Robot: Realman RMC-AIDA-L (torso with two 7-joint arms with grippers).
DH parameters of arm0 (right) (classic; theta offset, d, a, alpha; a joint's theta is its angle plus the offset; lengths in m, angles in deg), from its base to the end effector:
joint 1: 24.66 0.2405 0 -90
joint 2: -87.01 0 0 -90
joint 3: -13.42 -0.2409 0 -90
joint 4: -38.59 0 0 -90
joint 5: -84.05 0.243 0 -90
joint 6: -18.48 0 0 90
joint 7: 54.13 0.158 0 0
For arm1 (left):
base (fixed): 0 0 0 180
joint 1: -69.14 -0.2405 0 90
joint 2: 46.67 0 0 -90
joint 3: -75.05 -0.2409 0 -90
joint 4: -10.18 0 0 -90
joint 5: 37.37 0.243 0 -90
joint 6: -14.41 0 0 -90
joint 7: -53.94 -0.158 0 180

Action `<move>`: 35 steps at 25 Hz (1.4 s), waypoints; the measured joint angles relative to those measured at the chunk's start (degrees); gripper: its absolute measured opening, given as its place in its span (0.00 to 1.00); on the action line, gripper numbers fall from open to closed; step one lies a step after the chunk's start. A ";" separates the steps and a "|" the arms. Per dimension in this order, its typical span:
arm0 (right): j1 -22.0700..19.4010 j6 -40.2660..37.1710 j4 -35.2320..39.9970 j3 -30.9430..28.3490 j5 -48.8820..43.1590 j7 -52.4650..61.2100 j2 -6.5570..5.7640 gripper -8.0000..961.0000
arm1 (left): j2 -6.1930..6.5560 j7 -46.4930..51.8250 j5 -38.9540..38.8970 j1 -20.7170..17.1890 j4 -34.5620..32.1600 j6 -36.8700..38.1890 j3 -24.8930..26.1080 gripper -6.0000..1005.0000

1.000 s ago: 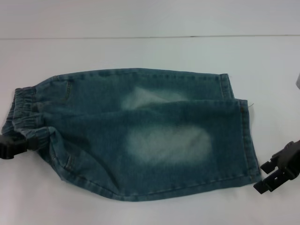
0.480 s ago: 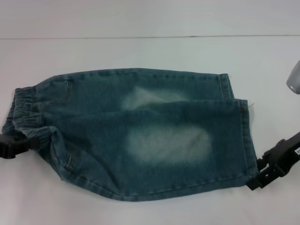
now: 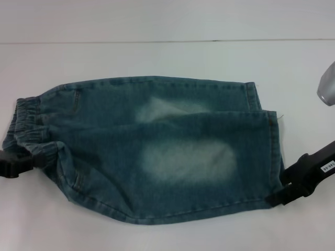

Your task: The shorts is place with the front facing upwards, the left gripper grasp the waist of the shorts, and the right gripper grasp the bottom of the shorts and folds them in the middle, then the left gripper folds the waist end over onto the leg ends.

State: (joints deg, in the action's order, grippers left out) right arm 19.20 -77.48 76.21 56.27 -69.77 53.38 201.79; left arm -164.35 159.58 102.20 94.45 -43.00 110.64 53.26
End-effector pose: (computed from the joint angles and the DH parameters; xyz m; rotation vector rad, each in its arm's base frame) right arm 0.2754 0.3603 0.0031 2.9005 -1.0594 0.3235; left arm -0.3468 0.3134 0.0775 -2.4340 -1.3122 -0.3490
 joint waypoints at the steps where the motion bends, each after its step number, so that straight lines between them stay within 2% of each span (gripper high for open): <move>1: 0.00 0.01 -0.01 0.02 -0.07 -0.03 0.00 0.82 | -0.01 0.00 0.00 0.00 0.00 0.00 0.00 0.03; 7: -0.11 0.05 -0.14 0.05 -0.05 -0.08 0.00 0.58 | -0.09 -0.04 0.00 -0.01 0.00 0.00 0.00 0.03; 12: -0.13 0.36 -0.41 0.05 -0.10 -0.10 0.03 0.33 | -0.08 -0.06 0.00 -0.16 0.00 0.07 -0.02 0.03; 15: -0.31 0.47 -0.47 0.04 0.05 -0.11 0.10 0.09 | -0.02 -0.07 0.00 -0.18 0.00 0.31 -0.03 0.03; 19: -1.00 0.82 -0.52 -0.79 0.43 -0.83 -0.01 0.06 | 0.08 -0.02 0.00 -0.06 0.00 0.50 0.01 0.03; 22: -2.21 0.36 -0.57 -2.84 3.30 -2.06 -0.60 0.05 | 0.23 1.45 -0.85 0.16 -0.22 0.70 0.20 0.03; 29: -6.76 0.85 -2.33 -9.83 19.00 -4.68 -2.07 0.06 | 0.35 9.30 -6.49 0.84 -2.41 -0.12 0.37 0.03; 32: -8.20 4.47 -5.98 -12.69 25.68 -7.47 -2.55 0.06 | 0.15 11.55 -7.70 1.43 -2.91 -3.80 0.44 0.03; 35: -9.23 9.32 -9.12 -14.14 31.70 -10.63 -2.17 0.06 | -0.59 13.44 -7.97 1.71 -2.93 -10.47 0.44 0.03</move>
State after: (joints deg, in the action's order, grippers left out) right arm 9.96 -68.16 67.08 42.13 -38.06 42.75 199.61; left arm -164.95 173.02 94.23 96.16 -45.93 100.17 53.70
